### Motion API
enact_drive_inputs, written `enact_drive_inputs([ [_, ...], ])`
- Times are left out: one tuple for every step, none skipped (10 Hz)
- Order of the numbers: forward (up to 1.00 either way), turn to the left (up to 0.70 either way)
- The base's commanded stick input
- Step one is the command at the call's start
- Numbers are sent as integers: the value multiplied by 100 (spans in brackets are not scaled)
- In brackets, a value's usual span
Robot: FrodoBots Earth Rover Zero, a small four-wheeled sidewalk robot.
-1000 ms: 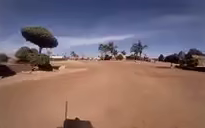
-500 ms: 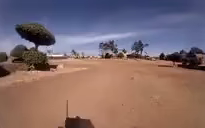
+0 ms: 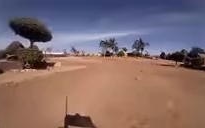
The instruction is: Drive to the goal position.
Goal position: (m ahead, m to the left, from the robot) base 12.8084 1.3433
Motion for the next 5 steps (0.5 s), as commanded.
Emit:
enact_drive_inputs([
  [70, -4],
  [70, -4],
  [70, -4],
  [70, -3],
  [70, -3],
])
